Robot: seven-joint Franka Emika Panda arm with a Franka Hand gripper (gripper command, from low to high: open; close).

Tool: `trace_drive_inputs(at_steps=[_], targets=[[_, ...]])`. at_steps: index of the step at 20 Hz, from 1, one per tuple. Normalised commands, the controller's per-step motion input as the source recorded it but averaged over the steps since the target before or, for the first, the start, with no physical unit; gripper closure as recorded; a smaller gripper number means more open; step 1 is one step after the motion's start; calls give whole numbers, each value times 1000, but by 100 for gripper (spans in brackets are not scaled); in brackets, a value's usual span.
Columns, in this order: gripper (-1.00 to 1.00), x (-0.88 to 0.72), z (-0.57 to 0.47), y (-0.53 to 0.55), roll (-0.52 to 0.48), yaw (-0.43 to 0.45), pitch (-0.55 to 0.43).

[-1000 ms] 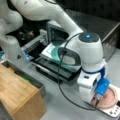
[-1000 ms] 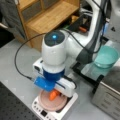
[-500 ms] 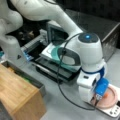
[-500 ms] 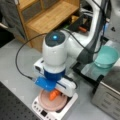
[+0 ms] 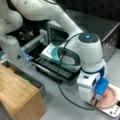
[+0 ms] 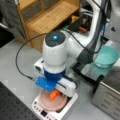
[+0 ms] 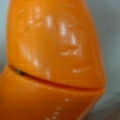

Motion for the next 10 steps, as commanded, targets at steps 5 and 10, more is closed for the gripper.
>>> trace_drive_inputs(at_steps=[5, 10], targets=[[100, -165, -113, 55, -22, -145, -109], [100, -140, -118, 76, -23, -150, -110]])
